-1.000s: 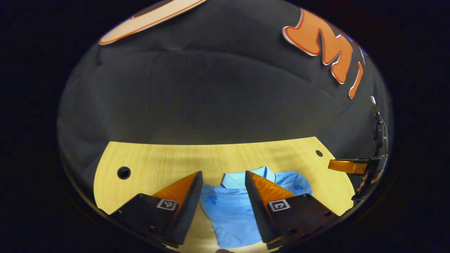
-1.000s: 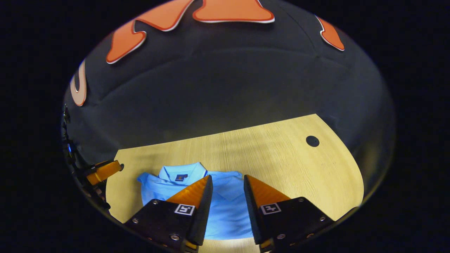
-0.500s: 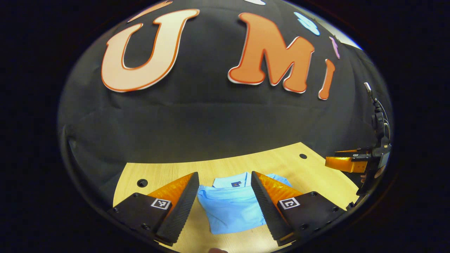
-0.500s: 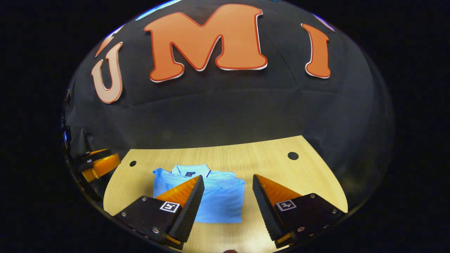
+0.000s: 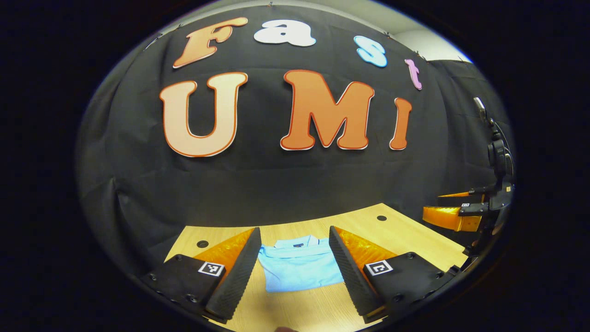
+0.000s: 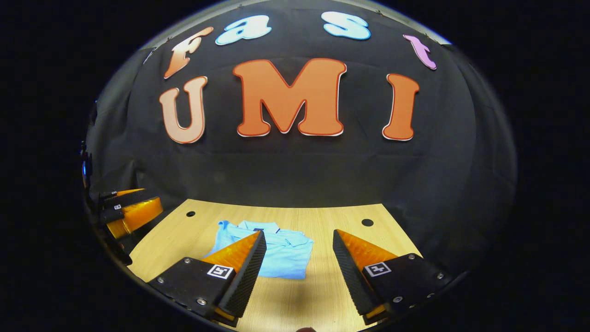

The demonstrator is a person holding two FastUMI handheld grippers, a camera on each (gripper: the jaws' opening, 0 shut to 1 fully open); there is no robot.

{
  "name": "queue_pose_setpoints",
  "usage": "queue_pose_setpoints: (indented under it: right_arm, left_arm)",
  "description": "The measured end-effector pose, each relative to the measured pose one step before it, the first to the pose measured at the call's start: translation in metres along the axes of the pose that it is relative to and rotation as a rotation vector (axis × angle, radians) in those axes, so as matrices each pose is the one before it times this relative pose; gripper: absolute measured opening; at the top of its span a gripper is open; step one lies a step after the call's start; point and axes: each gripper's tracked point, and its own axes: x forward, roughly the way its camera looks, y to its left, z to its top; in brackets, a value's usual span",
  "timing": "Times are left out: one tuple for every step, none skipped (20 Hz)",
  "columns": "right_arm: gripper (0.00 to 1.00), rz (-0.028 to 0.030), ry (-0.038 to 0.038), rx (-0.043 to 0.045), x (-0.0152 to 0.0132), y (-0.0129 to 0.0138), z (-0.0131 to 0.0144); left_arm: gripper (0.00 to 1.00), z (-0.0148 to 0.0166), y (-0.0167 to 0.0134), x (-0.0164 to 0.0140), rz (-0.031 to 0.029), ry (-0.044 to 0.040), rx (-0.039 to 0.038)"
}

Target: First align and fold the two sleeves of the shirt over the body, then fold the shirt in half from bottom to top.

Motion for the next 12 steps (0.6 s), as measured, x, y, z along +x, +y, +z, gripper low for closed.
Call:
queue_pose_setpoints:
  right_arm:
    - [0.88,0.00052,-0.01283,-0.00546,-0.01376,0.00047,-0.00173]
    - [0.88,-0.00851,-0.00923,-0.00602,-0.01401,-0.00181,-0.00096]
    - [0.88,0.00747,-0.02176,-0.00280,-0.01306,0.00088,0.00123]
    - [0.88,0.01104,-0.02062,-0.00617,-0.01079,0.00292,0.00175]
    - [0.88,0.01059,-0.01867,-0.01460,-0.01495,0.00411,0.00060]
    - [0.88,0.01038,-0.01928,-0.01597,-0.01097,0.00472,-0.00122]
    - [0.88,0.01127,-0.02070,-0.01070,-0.00837,0.00351,0.00038]
    - [0.88,0.01687,-0.01708,-0.00868,-0.00778,0.00458,0.00096]
    - [0.88,0.01056,-0.01100,-0.00845,-0.00606,0.00127,-0.00133]
    - [0.88,0.00991,-0.00987,-0.00672,-0.00637,0.00223,0.00043]
    - [0.88,0.00732,-0.01020,-0.00218,-0.00442,0.00258,0.00152]
    - [0.88,0.00915,-0.01047,0.00155,-0.00347,0.00315,0.00102]
  left_arm:
    - [0.95,-0.00078,-0.00477,-0.01521,0.00849,-0.00980,-0.00909]
    - [0.95,-0.00161,-0.00536,-0.01492,0.00040,-0.01444,-0.01109]
    - [0.95,0.00171,-0.00587,-0.01676,0.00136,-0.01839,-0.00534]
    - [0.95,0.00144,-0.00091,-0.01616,0.01423,-0.01800,0.00169]
    - [0.95,-0.00045,-0.00303,-0.01507,0.01202,-0.00293,0.00647]
    - [0.95,0.00011,0.00011,-0.01238,0.01701,-0.00911,0.00841]
    - [0.95,0.00239,-0.00074,-0.01176,0.01350,-0.01200,0.00649]
    - [0.95,0.00286,-0.00199,-0.01439,0.01326,-0.01843,0.00457]
    - [0.95,0.00572,0.00019,-0.01120,0.01433,-0.02030,0.00261]
    - [0.95,0.00546,-0.00027,-0.00902,0.01222,-0.02135,0.00154]
    - [0.95,0.00557,0.00004,-0.00749,0.01244,-0.01982,-0.00215]
    - [0.95,0.00306,-0.00164,-0.00657,0.00535,-0.01548,-0.00394]
